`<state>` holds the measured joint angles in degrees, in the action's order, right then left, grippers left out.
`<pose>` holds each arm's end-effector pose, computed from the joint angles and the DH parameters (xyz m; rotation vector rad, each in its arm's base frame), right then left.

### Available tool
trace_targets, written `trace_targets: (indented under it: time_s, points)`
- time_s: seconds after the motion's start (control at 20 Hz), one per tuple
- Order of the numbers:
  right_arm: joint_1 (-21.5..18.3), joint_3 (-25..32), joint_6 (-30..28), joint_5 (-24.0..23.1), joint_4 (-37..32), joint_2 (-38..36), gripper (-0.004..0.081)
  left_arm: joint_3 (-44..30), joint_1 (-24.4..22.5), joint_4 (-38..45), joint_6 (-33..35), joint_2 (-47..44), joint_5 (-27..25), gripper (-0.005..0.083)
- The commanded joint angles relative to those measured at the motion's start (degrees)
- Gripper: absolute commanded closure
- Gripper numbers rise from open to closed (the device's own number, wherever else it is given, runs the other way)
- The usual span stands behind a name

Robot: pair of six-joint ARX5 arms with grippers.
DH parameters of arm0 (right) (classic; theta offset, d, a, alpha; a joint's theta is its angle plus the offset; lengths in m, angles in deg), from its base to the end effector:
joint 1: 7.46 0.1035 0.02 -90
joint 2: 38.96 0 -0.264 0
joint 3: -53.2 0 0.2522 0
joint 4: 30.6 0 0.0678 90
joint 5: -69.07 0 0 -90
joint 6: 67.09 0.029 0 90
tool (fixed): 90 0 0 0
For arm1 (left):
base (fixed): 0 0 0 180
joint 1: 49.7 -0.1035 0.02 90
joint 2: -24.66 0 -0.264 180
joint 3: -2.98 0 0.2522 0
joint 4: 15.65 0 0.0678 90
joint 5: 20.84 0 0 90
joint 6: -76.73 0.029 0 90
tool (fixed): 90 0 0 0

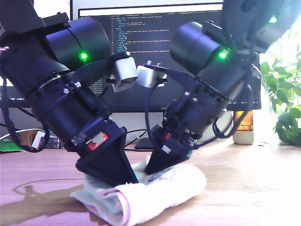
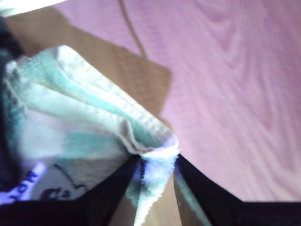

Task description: Fold the tea towel to a neat square and place it to the right

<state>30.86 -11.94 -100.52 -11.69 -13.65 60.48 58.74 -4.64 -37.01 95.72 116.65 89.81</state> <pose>0.2576 0.2095 0.1466 -0.7433 0.6455 1.0206 0.1930 -0.2079 0.1381 0.4925 0.8566 -1.2132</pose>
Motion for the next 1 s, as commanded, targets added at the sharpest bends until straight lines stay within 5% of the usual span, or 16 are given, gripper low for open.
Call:
trace_targets:
  time_s: [0.0, 0.6, 0.8, 0.95]
  points:
    - [-0.98, -3.52, 0.66, -3.98, -2.27, 2.4, 0.0589, -2.82, 1.99, -2.58, 0.46, 3.93, -0.07, 0.0797]
    - [-5.2, -10.91, 10.12, -5.7, 13.64, -1.4, 0.0597, -2.69, 1.92, 5.84, -5.57, 3.41, -0.17, 0.0797]
    - [-9.35, -10.91, 16.24, -3.69, 19.1, -7.78, 0.0789, -2.64, 1.92, 8.35, -6.19, -0.83, -1.53, 0.0797]
    - [-11.08, -10.88, 18.71, -1.07, 22.73, -12.94, 0.0783, -2.64, 1.38, 9.22, -7.02, -5.14, -1.68, 0.0797]
